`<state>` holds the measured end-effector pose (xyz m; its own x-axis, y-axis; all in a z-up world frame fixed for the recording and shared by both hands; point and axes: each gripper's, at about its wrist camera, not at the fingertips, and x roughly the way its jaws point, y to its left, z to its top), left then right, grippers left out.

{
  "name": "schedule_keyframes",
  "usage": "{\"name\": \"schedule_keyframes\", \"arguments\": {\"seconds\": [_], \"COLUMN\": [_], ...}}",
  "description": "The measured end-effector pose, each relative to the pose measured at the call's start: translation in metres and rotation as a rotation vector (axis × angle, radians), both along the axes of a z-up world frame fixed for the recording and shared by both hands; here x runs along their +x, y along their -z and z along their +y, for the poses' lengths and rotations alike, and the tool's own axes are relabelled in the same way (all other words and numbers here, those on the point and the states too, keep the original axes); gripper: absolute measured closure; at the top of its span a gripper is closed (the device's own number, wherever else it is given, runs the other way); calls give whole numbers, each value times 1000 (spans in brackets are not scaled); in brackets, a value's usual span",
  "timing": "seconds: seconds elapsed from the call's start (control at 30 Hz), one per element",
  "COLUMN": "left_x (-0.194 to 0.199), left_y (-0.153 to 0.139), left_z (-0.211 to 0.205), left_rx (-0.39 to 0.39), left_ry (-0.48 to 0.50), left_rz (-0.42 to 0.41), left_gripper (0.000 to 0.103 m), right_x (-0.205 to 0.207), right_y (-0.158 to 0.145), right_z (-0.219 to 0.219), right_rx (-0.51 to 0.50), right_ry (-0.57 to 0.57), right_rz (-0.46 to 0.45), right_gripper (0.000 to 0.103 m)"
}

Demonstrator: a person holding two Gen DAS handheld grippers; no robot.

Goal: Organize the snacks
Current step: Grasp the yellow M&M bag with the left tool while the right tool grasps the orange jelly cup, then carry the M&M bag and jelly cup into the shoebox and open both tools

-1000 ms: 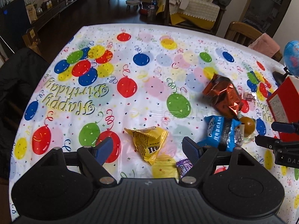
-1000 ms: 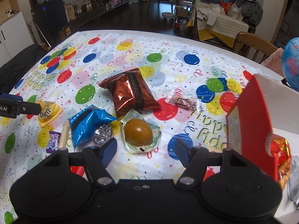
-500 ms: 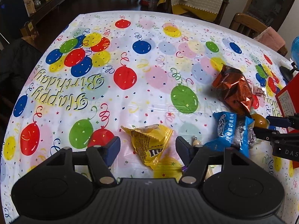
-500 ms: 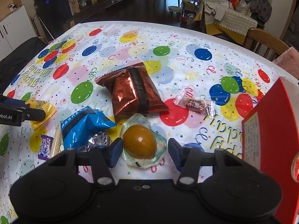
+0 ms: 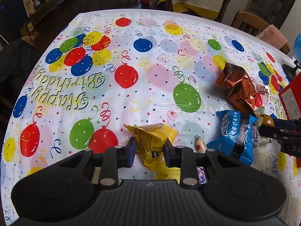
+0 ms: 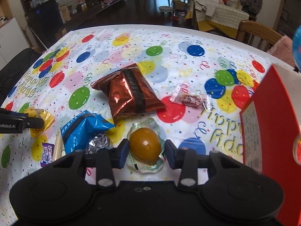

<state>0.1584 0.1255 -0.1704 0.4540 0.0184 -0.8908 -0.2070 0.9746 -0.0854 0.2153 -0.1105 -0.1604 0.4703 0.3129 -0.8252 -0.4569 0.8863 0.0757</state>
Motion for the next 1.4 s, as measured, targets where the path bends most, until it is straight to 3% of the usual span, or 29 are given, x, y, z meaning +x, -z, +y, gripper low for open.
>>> {"name": "schedule_keyframes", "arguments": {"seconds": [0.3, 0.77, 1.4], "left_x": [-16, -43, -47], "left_y": [-18, -72, -136], "left_z": [-2, -40, -165], "left_rx": [-18, -44, -53], "left_ry": [-5, 64, 286], "left_rz": [-16, -86, -225], "left_gripper": [74, 74, 74], "right_x": [-25, -70, -101], "right_y": [-17, -72, -121], "right_z": [-21, -60, -150], "right_rx": [38, 67, 83], "right_ry": [67, 119, 224], "right_rz": [-7, -67, -183], "right_gripper": [65, 65, 65]}}
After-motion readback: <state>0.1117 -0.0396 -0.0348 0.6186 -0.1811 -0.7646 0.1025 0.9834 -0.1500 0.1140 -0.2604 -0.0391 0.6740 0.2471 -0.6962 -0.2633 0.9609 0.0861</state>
